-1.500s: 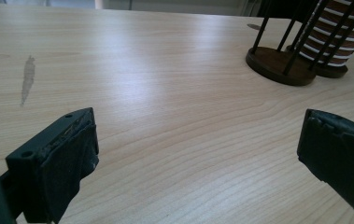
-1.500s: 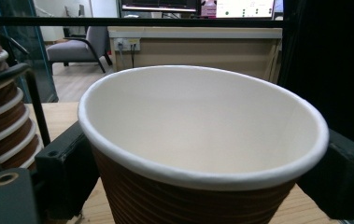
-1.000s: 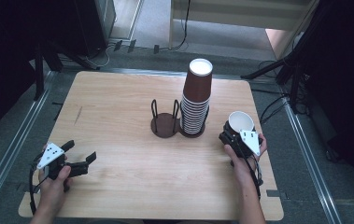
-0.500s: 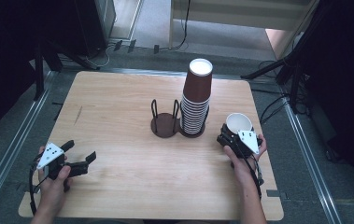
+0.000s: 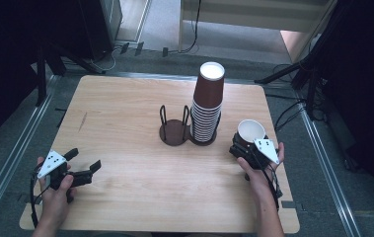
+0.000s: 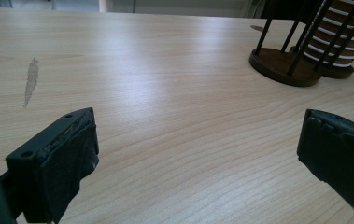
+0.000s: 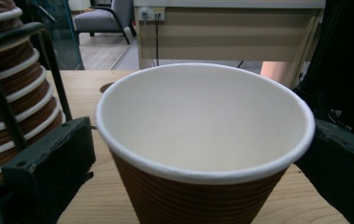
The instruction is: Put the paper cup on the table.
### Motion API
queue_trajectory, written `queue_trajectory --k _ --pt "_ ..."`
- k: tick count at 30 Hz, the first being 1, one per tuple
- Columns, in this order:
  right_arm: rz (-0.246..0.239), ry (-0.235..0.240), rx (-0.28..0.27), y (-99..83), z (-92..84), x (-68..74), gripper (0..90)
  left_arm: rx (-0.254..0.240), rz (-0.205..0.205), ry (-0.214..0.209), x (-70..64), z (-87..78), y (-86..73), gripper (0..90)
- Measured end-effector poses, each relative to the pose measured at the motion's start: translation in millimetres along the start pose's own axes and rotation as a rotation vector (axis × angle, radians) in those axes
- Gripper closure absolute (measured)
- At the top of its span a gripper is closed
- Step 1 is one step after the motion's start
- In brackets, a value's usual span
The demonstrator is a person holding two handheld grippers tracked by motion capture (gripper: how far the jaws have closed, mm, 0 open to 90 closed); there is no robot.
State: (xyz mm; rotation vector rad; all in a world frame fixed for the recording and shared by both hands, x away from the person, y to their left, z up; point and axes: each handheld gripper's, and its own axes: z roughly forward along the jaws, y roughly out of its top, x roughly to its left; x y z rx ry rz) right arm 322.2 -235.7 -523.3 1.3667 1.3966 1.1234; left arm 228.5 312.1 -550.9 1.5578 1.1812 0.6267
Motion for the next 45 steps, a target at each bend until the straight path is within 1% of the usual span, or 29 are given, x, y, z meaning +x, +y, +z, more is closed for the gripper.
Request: queue_trajectory --k 3,7,10,14,19,22,30,34,36,38,42,45 --pt "-0.001 0.01 -0.001 1.1 -5.8 0.0 0.0 0.001 0.003 0.0 0.1 -0.1 0.0 0.0" --pt "0.009 0.016 -0.014 3.8 -14.6 -3.7 0.0 0.001 0.005 0.003 -0.2 -0.2 0.0 0.0" --pt "0.029 0.03 -0.017 6.4 -21.2 -6.4 0.0 0.0 0.005 0.003 -0.3 -0.3 0.0 0.0" --pt "0.036 0.035 -0.029 10.0 -31.7 -9.1 0.0 0.0 0.008 0.003 -0.4 -0.1 0.0 0.0" --pt "0.023 0.046 -0.043 12.3 -44.1 -9.3 0.0 0.0 0.01 0.004 -0.6 -0.3 -0.1 0.0" --pt "0.036 0.066 -0.049 14.8 -52.1 -8.9 0.0 -0.001 0.009 0.004 -0.6 -0.4 -0.2 0.0" --pt "0.012 0.098 -0.055 18.8 -70.2 -2.2 0.0 0.001 0.011 0.005 -0.9 -0.7 -0.3 0.0" --pt "0.007 0.105 -0.061 18.3 -77.6 -1.7 0.0 0.0 0.01 0.004 -0.9 -0.8 -0.3 0.0" --pt "0.02 0.117 -0.057 17.2 -81.7 -2.8 0.0 0.0 0.009 0.004 -0.9 -0.8 -0.3 0.0" --pt "0.023 0.114 -0.062 15.8 -84.3 -4.3 0.0 -0.001 0.008 0.004 -1.0 -0.9 -0.4 0.0" --pt "0.031 0.11 -0.05 11.7 -90.3 -8.9 0.0 -0.001 0.008 0.004 -1.4 -1.0 -0.5 0.0" --pt "0.027 0.11 -0.047 8.5 -94.6 -13.2 0.0 -0.001 0.008 0.004 -1.4 -1.2 -0.5 0.0"
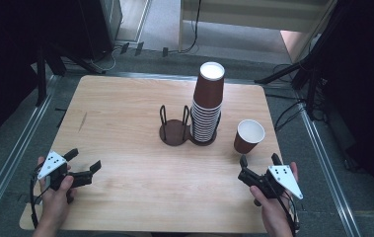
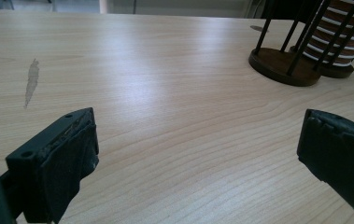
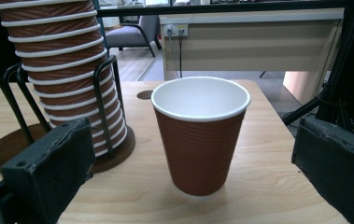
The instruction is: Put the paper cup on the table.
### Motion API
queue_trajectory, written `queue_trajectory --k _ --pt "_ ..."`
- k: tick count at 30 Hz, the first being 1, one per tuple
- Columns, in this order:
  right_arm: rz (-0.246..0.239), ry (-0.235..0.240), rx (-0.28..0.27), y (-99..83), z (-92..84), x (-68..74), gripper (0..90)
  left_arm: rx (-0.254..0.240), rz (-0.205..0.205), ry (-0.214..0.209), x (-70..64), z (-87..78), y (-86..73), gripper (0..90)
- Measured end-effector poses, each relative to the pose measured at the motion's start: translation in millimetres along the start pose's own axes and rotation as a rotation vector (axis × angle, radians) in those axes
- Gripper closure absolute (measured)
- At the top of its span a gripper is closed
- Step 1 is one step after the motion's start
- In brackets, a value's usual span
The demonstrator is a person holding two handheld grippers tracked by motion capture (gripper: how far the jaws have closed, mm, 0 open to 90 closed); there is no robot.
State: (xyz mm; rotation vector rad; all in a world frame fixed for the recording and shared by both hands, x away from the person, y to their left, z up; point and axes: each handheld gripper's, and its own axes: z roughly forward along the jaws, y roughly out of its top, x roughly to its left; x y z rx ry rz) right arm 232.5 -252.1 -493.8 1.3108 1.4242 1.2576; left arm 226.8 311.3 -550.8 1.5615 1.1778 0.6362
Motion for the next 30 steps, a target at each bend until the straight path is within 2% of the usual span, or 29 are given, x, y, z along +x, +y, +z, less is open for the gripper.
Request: queue_trajectory --k 3,5,13,22,26,30 --pt "0.005 0.003 0.006 -3.7 -4.1 -4.5 0.0 0.0 0.0 0.001 -0.1 0.0 0.0 0.0" --pt "0.029 0.014 0.017 -7.3 -6.7 -9.2 0.0 0.0 0.0 0.0 0.0 -0.1 0.0 0.0" --pt "-0.008 -0.013 0.042 -22.2 -15.4 -24.3 0.0 -0.001 -0.001 0.002 -0.3 -0.1 -0.1 0.0" --pt "-0.021 -0.041 0.076 -37.2 -22.2 -40.9 0.0 0.0 0.01 0.001 -1.4 0.1 -0.2 0.0" --pt "0.041 -0.046 0.076 -41.4 -21.7 -55.8 0.0 0.003 0.013 0.0 -1.7 0.6 0.0 0.0" --pt "0.057 -0.056 0.068 -41.9 -23.0 -62.1 0.0 0.012 0.023 -0.008 -1.7 3.3 1.2 0.0"
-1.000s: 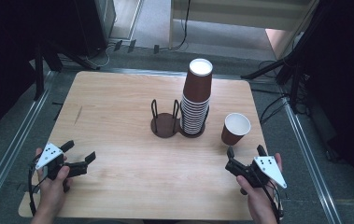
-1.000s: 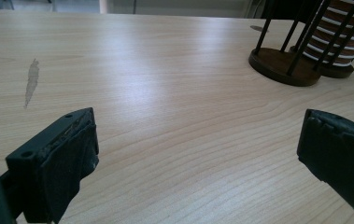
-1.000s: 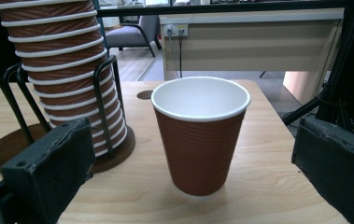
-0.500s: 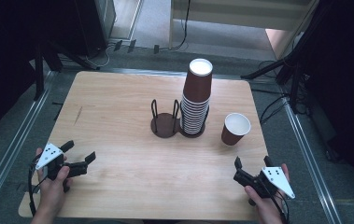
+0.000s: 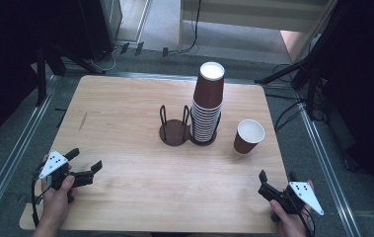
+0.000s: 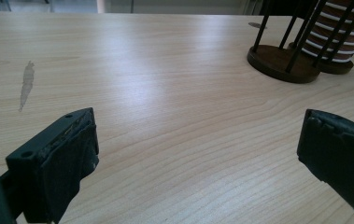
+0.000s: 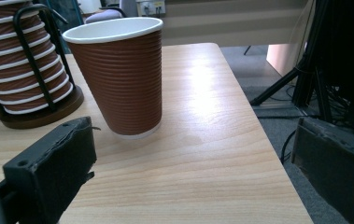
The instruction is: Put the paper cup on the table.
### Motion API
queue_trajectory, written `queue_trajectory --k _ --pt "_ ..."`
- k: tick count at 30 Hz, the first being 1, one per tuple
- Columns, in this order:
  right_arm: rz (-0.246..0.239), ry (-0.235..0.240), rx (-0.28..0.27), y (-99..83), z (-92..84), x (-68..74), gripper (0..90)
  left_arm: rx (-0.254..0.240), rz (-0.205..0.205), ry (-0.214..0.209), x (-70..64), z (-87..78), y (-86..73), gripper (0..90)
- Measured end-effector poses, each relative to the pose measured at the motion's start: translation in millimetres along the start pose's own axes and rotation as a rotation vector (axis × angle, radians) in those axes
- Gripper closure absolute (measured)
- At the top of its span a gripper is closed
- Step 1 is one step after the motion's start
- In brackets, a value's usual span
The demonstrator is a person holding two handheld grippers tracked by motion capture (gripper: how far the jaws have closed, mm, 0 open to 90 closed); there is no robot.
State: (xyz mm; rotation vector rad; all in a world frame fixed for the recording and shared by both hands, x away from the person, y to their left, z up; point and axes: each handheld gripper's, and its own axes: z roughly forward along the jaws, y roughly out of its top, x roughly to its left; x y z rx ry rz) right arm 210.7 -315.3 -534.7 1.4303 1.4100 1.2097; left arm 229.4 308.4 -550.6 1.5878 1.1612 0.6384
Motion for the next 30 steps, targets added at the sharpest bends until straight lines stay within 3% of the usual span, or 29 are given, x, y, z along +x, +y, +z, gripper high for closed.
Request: queue_trajectory --k 7,15,24,30 --pt "-0.043 0.004 0.01 -4.6 1.7 3.5 0.0 0.013 0.006 0.007 -0.6 5.4 2.2 0.0" --pt "-0.003 0.023 0.015 -5.0 5.4 3.2 0.0 0.018 0.005 0.007 -0.8 7.0 2.9 0.0" --pt "-0.03 0.013 0.025 -6.6 3.1 5.9 0.0 0.024 -0.005 0.01 0.7 8.5 3.6 0.0" --pt "-0.011 0.043 0.023 -4.1 1.2 6.4 0.0 0.012 0.011 -0.005 -0.2 9.7 3.9 0.0"
